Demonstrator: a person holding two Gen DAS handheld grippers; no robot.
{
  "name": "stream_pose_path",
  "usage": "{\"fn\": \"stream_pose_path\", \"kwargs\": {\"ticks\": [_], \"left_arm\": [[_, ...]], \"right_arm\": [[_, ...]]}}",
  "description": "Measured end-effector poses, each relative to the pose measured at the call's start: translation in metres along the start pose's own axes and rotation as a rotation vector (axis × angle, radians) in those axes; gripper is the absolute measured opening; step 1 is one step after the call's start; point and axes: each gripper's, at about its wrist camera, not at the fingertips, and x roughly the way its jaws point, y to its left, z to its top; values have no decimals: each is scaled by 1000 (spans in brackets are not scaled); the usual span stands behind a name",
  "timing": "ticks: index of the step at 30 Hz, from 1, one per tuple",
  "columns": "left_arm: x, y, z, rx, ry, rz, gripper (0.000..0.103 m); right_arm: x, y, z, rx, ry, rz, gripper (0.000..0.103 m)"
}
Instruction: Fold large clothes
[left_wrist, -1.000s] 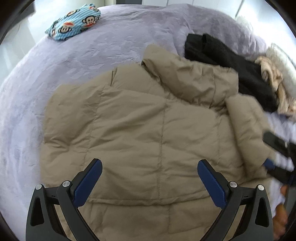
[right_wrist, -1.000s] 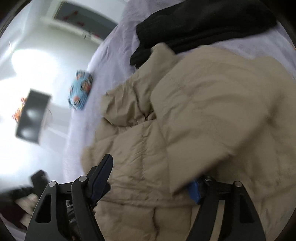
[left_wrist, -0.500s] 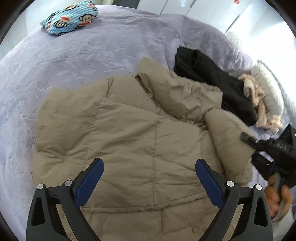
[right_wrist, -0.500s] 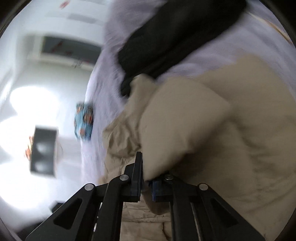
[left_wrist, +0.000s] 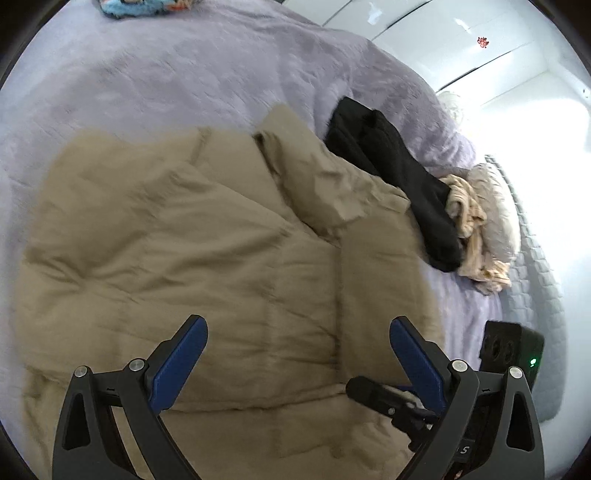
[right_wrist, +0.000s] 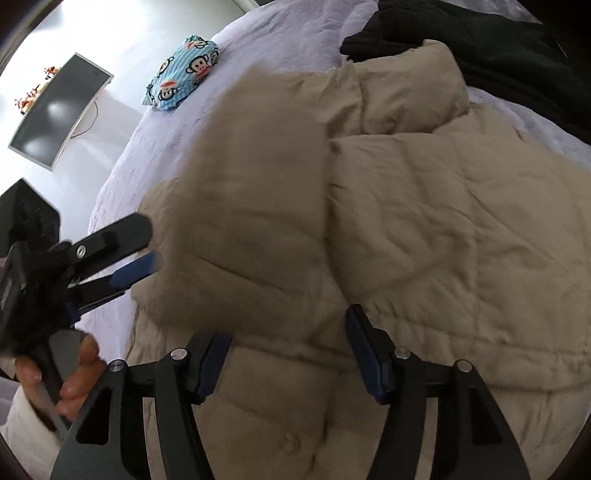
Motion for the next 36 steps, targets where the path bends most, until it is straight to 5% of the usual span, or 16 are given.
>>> {"fn": "stream_pose_path", "kwargs": {"ticks": [8,14,17,20,21,23,24,28,29,30,31,36], "left_arm": [[27,-6,0,5,74,-14,100],[12,-4,7,-60,39,-177,100],[25,-8,9,-24,93,-164,100],[54,-15,6,34,152,-45,98],[60,-18,6,46,158,-20,88],[68,-26,5,78,172,22,27],[69,-28,5,69,179,25,18],[44,-42,2,130,77,36,15],[33,-45,1,152,50,35,15],[26,-44,-2,164,36,36,15],[19,-43,-3,176,25,44,15],[18,-9,-10,164,61,130,15]], "right_arm": [[-60,-92,-48,244,-39,-24,66],[-90,-190,-84,612,-138,89,66],[-88,-213,-85,717,-192,162,66],[-84,-222,-83,753,-207,188,66],[-84,-224,-84,757,-207,187,66],[-84,-226,-84,764,-207,187,66],[-83,-226,-83,771,-214,191,66],[-83,-239,-85,838,-260,247,66],[-83,-244,-87,862,-273,267,57],[-83,-248,-88,878,-284,278,28],[-80,-247,-84,887,-286,276,15],[-77,-233,-71,783,-273,282,10]]}}
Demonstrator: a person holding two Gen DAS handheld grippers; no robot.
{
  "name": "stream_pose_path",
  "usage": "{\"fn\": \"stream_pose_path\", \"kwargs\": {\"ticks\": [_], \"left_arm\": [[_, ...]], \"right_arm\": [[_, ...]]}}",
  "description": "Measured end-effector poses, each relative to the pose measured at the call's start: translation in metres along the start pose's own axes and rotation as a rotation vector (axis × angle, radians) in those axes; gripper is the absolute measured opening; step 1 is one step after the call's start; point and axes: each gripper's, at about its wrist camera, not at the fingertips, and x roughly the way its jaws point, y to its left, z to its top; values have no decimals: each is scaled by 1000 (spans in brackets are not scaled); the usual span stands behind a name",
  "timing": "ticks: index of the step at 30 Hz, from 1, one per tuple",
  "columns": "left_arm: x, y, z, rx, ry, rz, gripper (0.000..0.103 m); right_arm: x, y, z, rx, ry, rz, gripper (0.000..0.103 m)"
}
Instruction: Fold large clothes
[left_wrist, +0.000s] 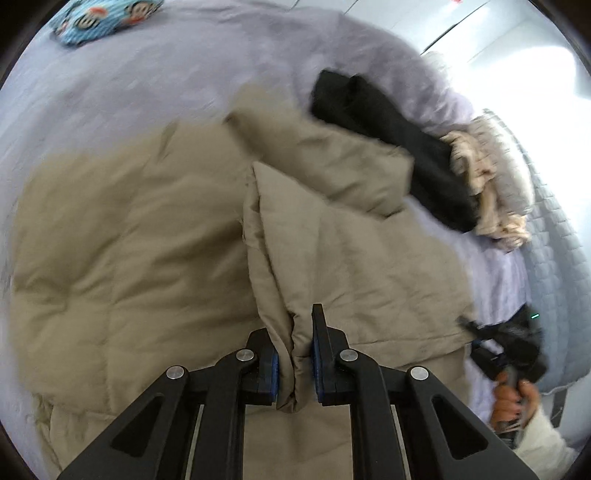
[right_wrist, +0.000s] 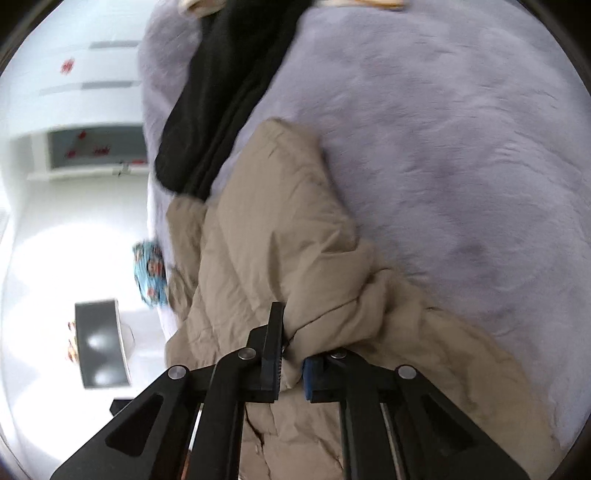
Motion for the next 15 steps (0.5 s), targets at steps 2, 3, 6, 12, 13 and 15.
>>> {"fn": "stream_pose_path", "kwargs": {"ticks": [2,3,6,12,13,15], "left_arm": [[7,12,-8,-15,20,26,15],[8,15,-12,-21,22,28,15],[9,15,-18,-4,19,43,15],[2,2,-20,63,15,149,15],[-1,2,-20,61,8,173,16],[-7,3,-19,54,6,192,23]], "right_arm": [[10,8,-6,-41,30,-19,10],[17,11,-8,-59,45,-32,10],[33,10,-10,-82,67,-75,10],[32,19,-10,-121,130,-125,33],[29,24,-11,-150,146,-136,41],[21,37,-15,-227,166,-157,60]]}}
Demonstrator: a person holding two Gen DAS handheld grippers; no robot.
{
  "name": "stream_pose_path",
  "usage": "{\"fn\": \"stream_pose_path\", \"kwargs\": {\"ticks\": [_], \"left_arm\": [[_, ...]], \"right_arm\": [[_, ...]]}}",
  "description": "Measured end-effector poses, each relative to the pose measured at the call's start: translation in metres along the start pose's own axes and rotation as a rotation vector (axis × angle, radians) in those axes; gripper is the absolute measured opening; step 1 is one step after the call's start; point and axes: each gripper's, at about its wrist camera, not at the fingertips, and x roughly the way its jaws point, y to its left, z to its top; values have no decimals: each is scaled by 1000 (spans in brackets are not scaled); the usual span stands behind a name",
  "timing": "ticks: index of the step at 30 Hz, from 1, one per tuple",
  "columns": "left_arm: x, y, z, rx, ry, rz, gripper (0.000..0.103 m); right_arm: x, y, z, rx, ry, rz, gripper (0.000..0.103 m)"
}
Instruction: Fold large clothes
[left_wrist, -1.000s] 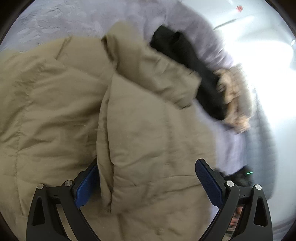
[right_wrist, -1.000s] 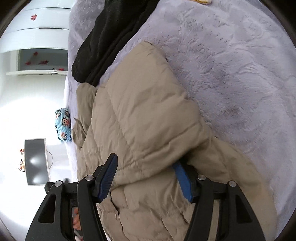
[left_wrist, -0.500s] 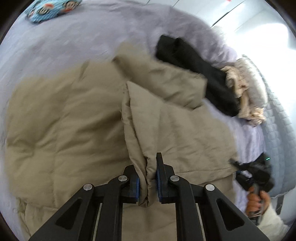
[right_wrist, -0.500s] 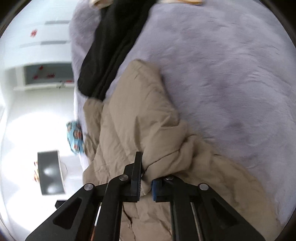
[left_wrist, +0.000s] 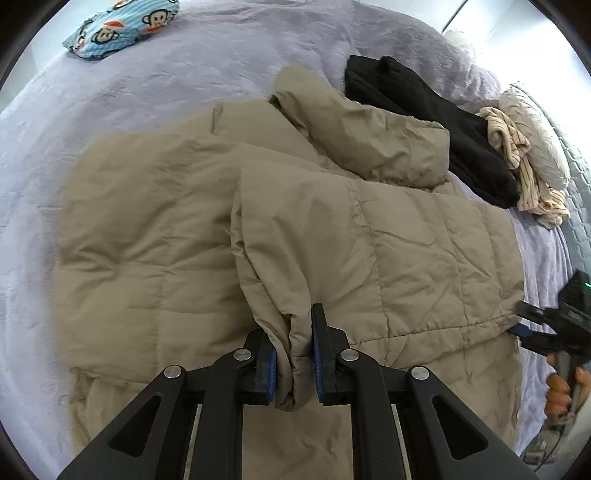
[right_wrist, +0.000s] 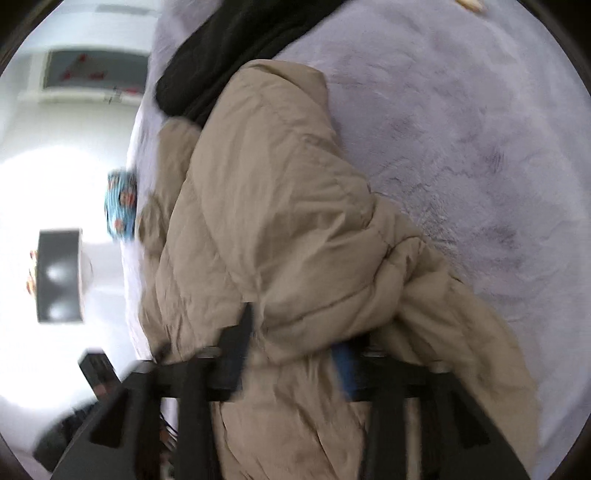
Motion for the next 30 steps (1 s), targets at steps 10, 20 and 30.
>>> {"fn": "stream_pose_path", "kwargs": {"ticks": [10,20,30], "left_arm": [[-34,12,17,-48,-127,160,69],[0,-31,49,82,-118,77,69],[56,-22,43,80,-61,120,69]], "right_arm": [[-55,10,27,-54,-212,-9,60],[1,-51,109,287,-151,221,30],[32,-27,125,-47,-156,-152,14]]}}
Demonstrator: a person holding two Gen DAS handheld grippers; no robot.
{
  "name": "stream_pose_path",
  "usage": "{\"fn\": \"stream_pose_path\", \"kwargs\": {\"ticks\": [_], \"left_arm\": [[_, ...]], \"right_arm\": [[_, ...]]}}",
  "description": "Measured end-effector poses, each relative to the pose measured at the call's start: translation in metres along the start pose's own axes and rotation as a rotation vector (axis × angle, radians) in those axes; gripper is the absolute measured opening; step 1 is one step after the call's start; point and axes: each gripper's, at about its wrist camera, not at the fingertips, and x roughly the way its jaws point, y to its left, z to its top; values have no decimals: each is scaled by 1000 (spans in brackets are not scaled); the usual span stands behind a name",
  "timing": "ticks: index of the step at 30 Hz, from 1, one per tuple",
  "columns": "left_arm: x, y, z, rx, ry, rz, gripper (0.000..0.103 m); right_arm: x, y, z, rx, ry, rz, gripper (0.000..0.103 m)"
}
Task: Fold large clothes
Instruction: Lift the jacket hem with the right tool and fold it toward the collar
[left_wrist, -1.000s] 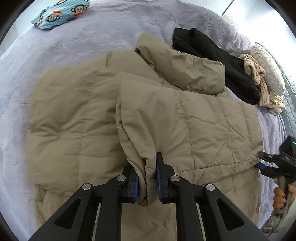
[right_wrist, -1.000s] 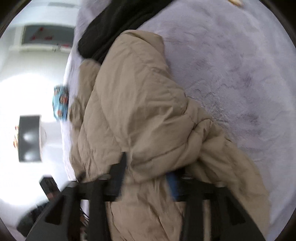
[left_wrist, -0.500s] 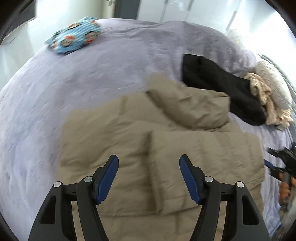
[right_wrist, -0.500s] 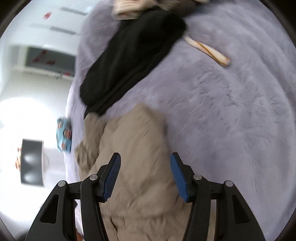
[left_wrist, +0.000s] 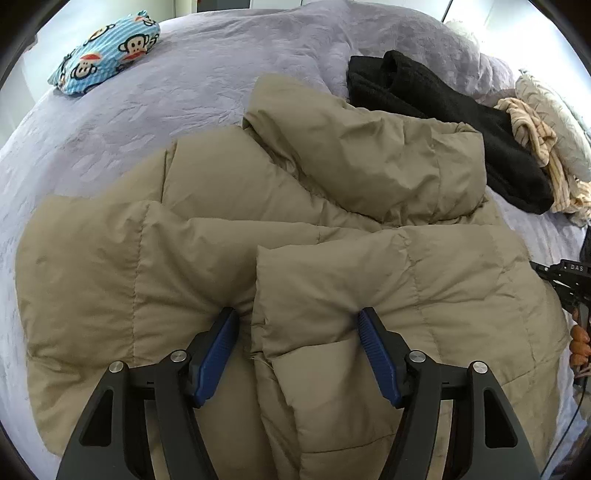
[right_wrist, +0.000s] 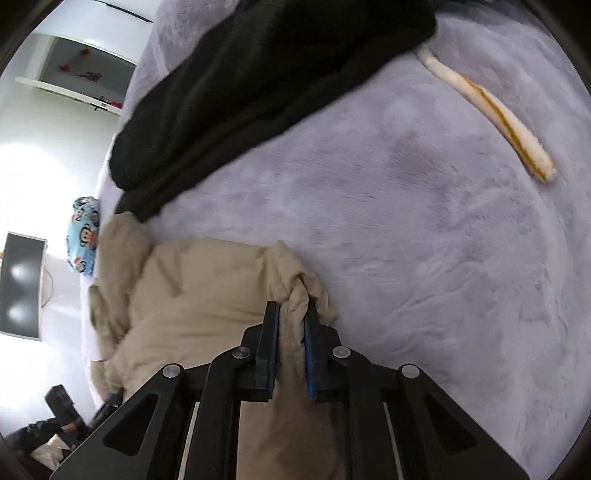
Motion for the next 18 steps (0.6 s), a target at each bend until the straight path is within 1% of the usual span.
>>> {"fn": "stream_pose_path", "kwargs": {"ticks": [2,3,4,5,6,7,8,10,11,12,13,14,15,16,17,18], "left_arm": [[-6,-2,2,4,4,20,69],[-15,-3,2,7,-8,44,69],[-22,-3,1,11,-21,60,69],[-31,-3,1,19,-35,63,69],[-42,-3,0,25,-47,54,69],[-53,-3,-2,29,-57,43,69],[-62,-4,-5,36,-63,32,69],[-71,-6,-13,68,-63,29,69],[-70,-10,-18,100,-62,52,69],[-65,-12,-21,128,-57,94,69],[-57,-12,-22,138,-44,125,69],[-47,-8,-24,133,-27,141,69],[-35,-1,-26,106,-8,133,69],[-27,6,-28,66,1,103,69],[-22,11,-31,36,-5,83,69],[-19,13,-33,30,-16,77,69]], "right_arm": [[-5,-5,-3,35,-22,-4,16],[-11,-5,-6,43,-32,-19,19],[-20,-1,-9,34,-46,-55,19],[-34,1,-14,7,-60,-88,19],[-48,11,-21,-48,-89,-129,19],[-61,18,-27,-93,-110,-147,19],[-71,26,-35,-143,-124,-154,19],[-88,36,-51,-223,-126,-131,18],[-91,42,-61,-262,-109,-113,18],[-92,45,-69,-293,-86,-100,18],[-90,47,-75,-317,-65,-98,18],[-86,44,-81,-338,-46,-108,18],[-79,42,-85,-352,-28,-128,18],[-69,36,-87,-352,-13,-145,17],[-58,27,-87,-339,1,-163,11],[-51,18,-87,-322,6,-165,9]]}}
